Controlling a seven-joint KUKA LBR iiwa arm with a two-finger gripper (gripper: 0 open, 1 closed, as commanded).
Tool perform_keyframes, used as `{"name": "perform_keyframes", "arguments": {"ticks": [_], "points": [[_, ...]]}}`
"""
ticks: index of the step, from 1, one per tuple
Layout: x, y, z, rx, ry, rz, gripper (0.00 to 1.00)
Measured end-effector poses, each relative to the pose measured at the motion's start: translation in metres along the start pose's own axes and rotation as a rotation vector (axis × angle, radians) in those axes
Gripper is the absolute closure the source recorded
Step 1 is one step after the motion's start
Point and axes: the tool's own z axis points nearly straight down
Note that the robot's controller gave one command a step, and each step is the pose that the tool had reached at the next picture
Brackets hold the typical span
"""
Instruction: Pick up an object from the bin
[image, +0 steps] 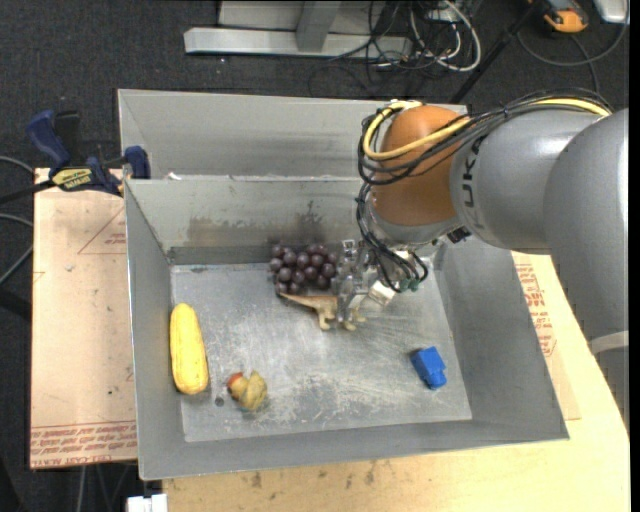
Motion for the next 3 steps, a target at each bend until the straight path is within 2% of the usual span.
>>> {"name": "perform_keyframes", "arguments": {"ticks": [1, 2, 3], "points": [[0.0, 0.0, 0.0, 0.0, 0.0, 0.0, 1.0], [0.0, 0.012, -0.043, 0.0, 0.01, -0.012, 1.0], [0.001, 0.006, -0.105, -0.001, 0.006, -0.002, 1.0]]}}
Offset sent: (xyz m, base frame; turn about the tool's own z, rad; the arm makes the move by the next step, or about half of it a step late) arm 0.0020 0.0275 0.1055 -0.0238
